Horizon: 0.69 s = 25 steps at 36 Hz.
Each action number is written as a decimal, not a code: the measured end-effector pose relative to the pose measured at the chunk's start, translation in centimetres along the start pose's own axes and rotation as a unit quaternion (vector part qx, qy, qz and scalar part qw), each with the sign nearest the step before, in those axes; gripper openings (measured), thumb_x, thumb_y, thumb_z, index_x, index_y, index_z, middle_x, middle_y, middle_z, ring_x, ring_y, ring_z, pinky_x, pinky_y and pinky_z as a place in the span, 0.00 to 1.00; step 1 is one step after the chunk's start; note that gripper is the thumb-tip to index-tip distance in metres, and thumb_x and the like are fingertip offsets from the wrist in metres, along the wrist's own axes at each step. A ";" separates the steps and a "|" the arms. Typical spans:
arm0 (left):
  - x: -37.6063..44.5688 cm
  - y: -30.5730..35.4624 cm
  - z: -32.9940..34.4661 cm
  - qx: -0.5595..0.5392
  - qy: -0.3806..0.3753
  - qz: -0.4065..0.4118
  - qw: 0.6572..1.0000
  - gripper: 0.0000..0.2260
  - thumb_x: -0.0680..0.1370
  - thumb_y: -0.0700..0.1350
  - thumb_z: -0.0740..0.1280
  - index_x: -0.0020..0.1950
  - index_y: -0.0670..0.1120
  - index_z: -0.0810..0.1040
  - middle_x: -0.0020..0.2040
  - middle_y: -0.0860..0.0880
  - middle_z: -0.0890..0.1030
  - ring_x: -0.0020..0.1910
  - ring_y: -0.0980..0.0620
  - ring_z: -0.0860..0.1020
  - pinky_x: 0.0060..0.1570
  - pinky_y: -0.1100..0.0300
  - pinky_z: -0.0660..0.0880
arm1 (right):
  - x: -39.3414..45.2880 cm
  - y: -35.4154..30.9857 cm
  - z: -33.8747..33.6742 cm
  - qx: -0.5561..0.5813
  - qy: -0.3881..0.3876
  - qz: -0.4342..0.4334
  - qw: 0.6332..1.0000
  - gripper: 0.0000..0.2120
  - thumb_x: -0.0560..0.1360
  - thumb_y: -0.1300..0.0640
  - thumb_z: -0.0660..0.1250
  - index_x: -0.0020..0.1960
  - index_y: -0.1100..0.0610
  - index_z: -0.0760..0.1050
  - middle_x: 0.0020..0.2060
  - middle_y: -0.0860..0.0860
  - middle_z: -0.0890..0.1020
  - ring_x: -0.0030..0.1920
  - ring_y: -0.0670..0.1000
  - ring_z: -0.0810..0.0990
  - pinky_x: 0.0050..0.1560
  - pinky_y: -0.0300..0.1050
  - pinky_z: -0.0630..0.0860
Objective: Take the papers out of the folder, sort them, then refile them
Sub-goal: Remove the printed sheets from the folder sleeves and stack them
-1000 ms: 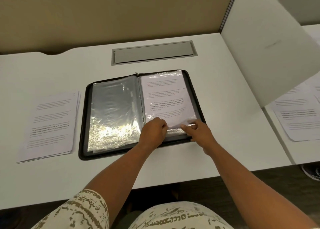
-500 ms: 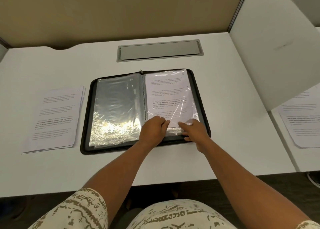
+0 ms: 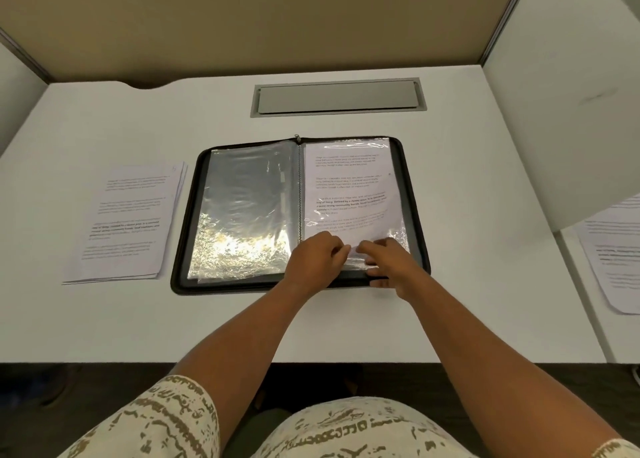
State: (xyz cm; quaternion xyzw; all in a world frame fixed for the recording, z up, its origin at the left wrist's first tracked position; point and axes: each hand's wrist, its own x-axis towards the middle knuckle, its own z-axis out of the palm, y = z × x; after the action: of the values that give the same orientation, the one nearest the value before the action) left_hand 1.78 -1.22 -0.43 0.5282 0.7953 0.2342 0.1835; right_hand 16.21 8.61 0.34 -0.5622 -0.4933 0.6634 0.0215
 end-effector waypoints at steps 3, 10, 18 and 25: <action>0.1 0.3 -0.1 -0.013 0.018 -0.006 1.000 0.13 0.81 0.52 0.64 0.46 0.45 0.82 0.41 0.49 0.79 0.39 0.49 0.77 0.41 0.52 0.76 | -0.2 0.4 0.4 -0.018 -0.006 -0.023 1.000 0.31 0.70 0.42 0.75 0.68 0.51 0.69 0.59 0.51 0.78 0.56 0.53 0.79 0.39 0.45 0.77; -0.1 0.2 -0.4 0.003 0.027 0.007 1.000 0.13 0.81 0.52 0.64 0.43 0.46 0.81 0.39 0.51 0.78 0.37 0.51 0.76 0.39 0.52 0.76 | 0.3 0.9 1.2 0.076 0.128 -0.024 0.989 0.12 0.79 0.49 0.68 0.57 0.55 0.75 0.47 0.56 0.83 0.45 0.53 0.83 0.42 0.48 0.82; -1.0 -0.1 -0.1 -0.001 0.028 0.038 0.999 0.10 0.80 0.55 0.66 0.48 0.49 0.81 0.43 0.54 0.79 0.42 0.55 0.77 0.40 0.58 0.75 | 1.8 0.2 0.8 0.108 0.239 -0.044 0.964 0.08 0.75 0.49 0.73 0.45 0.52 0.77 0.41 0.52 0.85 0.40 0.54 0.85 0.43 0.51 0.84; -2.2 -1.6 -0.7 -0.024 0.033 -0.014 0.999 0.10 0.82 0.51 0.63 0.45 0.48 0.80 0.41 0.56 0.76 0.40 0.54 0.75 0.39 0.59 0.71 | 0.5 0.6 0.3 0.123 0.211 -0.038 0.969 0.03 0.77 0.66 0.67 0.47 0.59 0.74 0.38 0.57 0.83 0.30 0.51 0.82 0.31 0.43 0.80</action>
State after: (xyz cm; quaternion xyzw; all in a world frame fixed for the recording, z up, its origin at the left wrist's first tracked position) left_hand 1.00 -3.96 -0.65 0.5045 0.8024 0.2675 0.1733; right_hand 16.15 8.42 -0.49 -0.6633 -0.4131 0.5841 0.2196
